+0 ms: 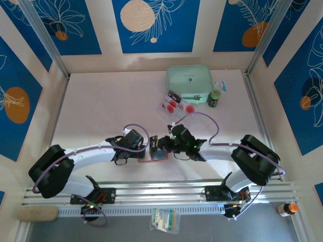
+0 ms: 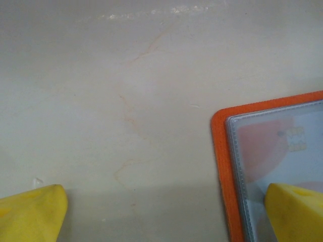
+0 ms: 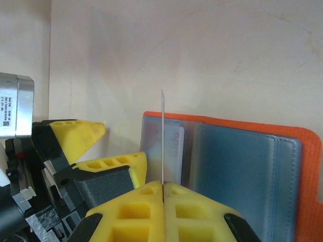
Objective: Put the credit cards into the card holder
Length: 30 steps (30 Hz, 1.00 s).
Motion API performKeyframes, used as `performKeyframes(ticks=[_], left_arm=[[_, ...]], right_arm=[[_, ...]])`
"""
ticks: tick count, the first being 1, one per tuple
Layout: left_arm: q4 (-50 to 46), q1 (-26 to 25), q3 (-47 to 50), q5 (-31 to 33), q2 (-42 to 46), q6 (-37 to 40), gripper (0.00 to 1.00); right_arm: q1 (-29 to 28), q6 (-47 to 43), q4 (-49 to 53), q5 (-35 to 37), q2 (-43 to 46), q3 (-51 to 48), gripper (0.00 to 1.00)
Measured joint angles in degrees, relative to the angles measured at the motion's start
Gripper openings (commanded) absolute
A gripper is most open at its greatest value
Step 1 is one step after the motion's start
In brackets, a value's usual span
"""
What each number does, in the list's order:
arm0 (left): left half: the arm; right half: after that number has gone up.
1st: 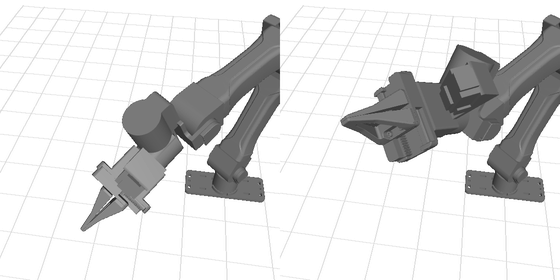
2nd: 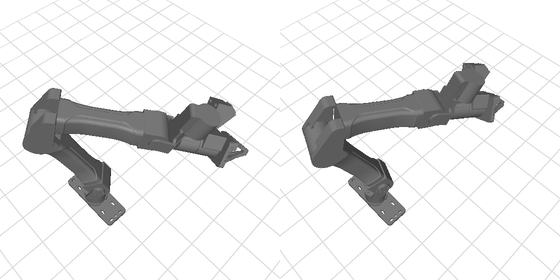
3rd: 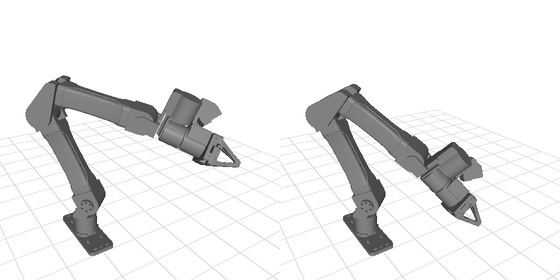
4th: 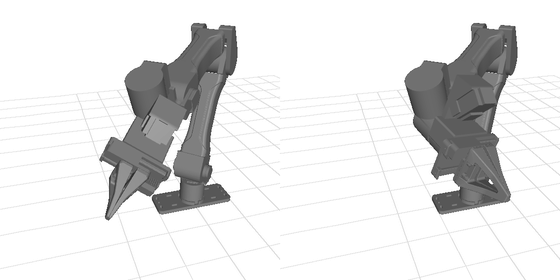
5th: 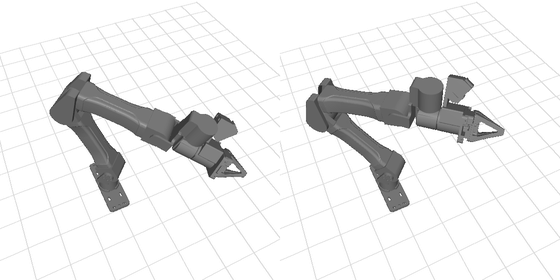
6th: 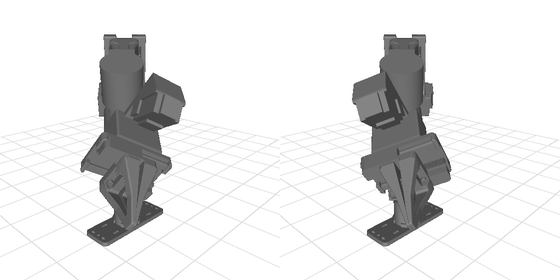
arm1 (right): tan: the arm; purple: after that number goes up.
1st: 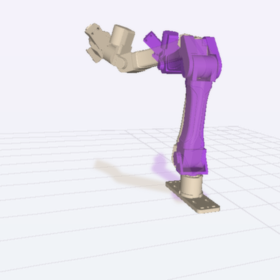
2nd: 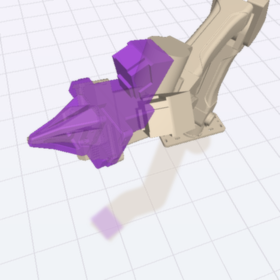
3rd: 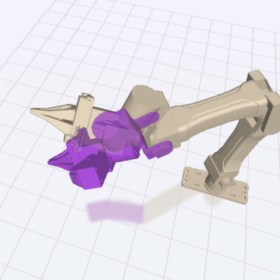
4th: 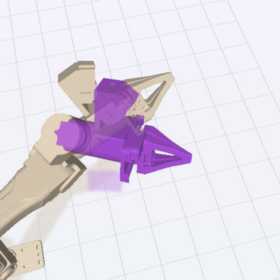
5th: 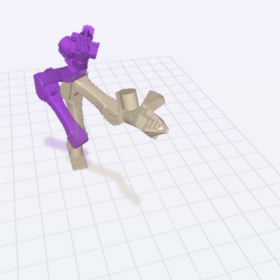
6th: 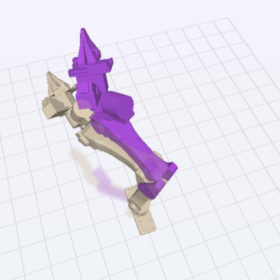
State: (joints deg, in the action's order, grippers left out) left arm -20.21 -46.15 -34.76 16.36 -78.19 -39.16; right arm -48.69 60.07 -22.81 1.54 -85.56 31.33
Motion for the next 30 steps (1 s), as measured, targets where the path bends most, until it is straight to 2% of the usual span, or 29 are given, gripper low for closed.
performKeyframes(ticks=[30], left_arm=[[-0.2, -0.1, 0.0, 0.2, 0.0, -0.8, 1.0]], right_arm=[[-1.6, 0.0, -3.7, 3.0, -3.7, -2.3, 0.0]])
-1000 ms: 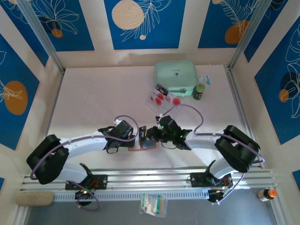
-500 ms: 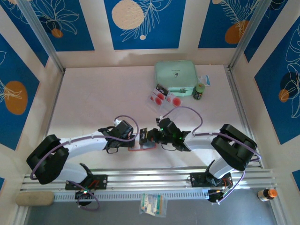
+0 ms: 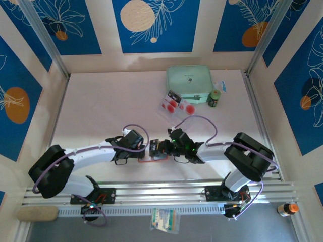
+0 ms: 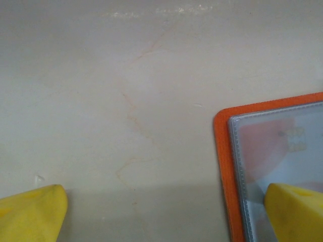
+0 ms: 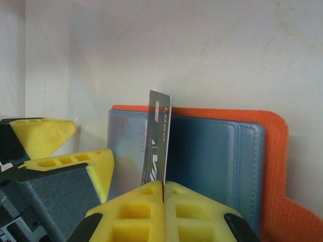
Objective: Put the credit cards into the card holder
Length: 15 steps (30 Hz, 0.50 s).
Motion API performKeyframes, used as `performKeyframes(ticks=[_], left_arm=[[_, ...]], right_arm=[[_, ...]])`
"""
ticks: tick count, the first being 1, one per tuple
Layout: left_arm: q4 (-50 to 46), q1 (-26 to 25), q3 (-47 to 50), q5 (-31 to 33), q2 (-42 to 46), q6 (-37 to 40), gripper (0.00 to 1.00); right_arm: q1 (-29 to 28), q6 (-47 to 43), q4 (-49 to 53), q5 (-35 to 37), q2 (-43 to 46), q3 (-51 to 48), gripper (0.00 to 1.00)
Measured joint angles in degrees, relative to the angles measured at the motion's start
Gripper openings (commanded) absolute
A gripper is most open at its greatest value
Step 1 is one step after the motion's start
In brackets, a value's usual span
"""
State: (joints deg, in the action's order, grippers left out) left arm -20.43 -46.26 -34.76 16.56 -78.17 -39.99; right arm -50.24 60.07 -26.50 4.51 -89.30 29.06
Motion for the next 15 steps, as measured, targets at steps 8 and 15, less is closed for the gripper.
performKeyframes(ticks=[8, 15], left_arm=[[0.0, 0.0, 0.0, 0.0, 0.0, 0.0, 1.0], [0.0, 0.0, 0.0, 0.0, 0.0, 0.0, 1.0]], right_arm=[[-0.5, 0.0, -0.2, 0.0, -0.2, 0.0, 0.0], [-1.2, 0.8, -0.7, 0.0, -0.2, -0.5, 0.0]])
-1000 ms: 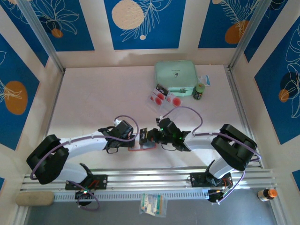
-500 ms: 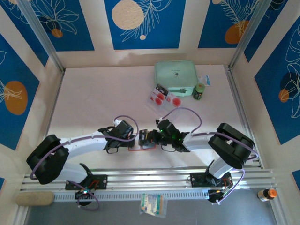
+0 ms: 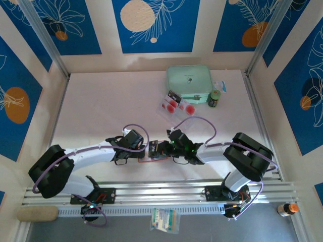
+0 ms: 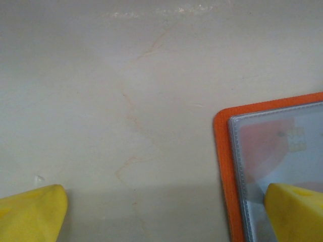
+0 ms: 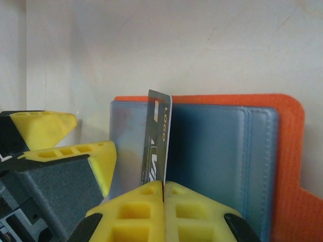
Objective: Put the credit cards into the card holder
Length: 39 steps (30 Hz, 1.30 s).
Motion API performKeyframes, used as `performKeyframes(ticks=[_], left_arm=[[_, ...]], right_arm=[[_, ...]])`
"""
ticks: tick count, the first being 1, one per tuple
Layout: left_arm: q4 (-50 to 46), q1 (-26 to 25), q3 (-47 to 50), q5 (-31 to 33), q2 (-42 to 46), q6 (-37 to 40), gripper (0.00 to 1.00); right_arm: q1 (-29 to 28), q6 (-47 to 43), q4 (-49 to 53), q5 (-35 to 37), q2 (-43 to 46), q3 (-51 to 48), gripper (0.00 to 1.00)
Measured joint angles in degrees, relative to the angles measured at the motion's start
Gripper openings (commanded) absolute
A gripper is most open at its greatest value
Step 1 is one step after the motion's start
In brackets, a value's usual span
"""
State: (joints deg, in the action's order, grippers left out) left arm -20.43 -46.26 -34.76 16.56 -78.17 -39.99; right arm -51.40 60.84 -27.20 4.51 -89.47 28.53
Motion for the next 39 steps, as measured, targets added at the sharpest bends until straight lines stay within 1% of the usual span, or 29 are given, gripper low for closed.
performKeyframes(ticks=[10, 24, 34, 39], left_arm=[[0.0, 0.0, 0.0, 0.0, 0.1, 0.0, 1.0], [0.0, 0.0, 0.0, 0.0, 0.1, 0.0, 1.0], [-0.1, 0.0, 0.0, 0.0, 0.1, 0.0, 1.0], [-0.2, 0.0, 0.0, 0.0, 0.1, 0.0, 1.0]], right_arm=[[-0.4, 0.7, 0.1, 0.0, 0.2, -1.0, 0.0], [-0.4, 0.7, 2.9, -0.6, 0.2, -0.3, 0.0], [-0.2, 0.7, 7.0, -2.4, -0.1, 2.1, 0.0], [0.2, 0.8, 8.2, -3.7, -1.7, 3.4, 0.0]])
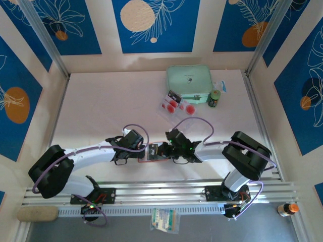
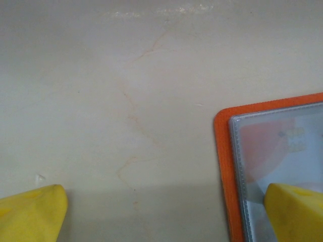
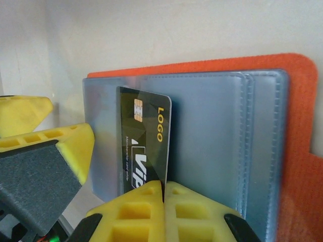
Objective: Put the credit cards into the card holder
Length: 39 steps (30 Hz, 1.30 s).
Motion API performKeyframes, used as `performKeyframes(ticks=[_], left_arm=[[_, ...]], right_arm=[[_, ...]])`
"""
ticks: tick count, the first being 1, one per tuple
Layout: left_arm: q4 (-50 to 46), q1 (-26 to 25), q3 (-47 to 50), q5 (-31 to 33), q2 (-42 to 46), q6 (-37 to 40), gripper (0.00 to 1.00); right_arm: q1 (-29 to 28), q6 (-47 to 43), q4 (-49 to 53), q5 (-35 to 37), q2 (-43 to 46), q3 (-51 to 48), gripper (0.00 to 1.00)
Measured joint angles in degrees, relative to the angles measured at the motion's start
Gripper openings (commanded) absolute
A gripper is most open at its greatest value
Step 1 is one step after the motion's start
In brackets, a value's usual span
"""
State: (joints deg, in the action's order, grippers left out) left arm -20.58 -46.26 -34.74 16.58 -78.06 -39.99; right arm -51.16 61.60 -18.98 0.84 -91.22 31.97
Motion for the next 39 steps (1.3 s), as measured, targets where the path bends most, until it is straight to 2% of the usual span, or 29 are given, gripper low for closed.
performKeyframes(ticks=[10, 14, 18, 23, 27, 33, 39], left_arm=[[-0.3, 0.0, 0.0, 0.4, 0.2, 0.0, 1.0], [-0.9, 0.0, 0.0, 0.4, 0.7, 0.0, 1.0], [-2.5, 0.0, -0.2, 0.5, 2.9, 0.0, 1.0], [-4.5, 0.1, -0.6, 1.6, 8.0, -0.2, 1.0], [-6.1, 0.9, -0.6, 2.2, 10.6, -1.1, 1.0], [-8.3, 2.0, 0.8, 2.6, 10.6, -2.9, 1.0], [-8.9, 2.8, 2.1, 2.6, 7.7, -3.2, 1.0]], right_arm=[[0.9, -0.2, 1.5, -4.3, -4.3, 4.2, 0.02], [0.9, -2.0, 4.6, -7.0, -6.5, 8.1, 0.25], [1.5, -5.7, 10.9, -8.4, -5.8, 10.8, 0.34], [2.5, -10.8, 20.7, -7.9, -2.4, 13.0, 0.33], [2.6, -14.6, 26.3, -7.2, -1.6, 16.8, 0.26], [2.3, -18.9, 30.9, -6.8, -3.5, 22.4, 0.13], [0.8, -21.4, 33.8, -6.2, -8.6, 26.8, 0.07]])
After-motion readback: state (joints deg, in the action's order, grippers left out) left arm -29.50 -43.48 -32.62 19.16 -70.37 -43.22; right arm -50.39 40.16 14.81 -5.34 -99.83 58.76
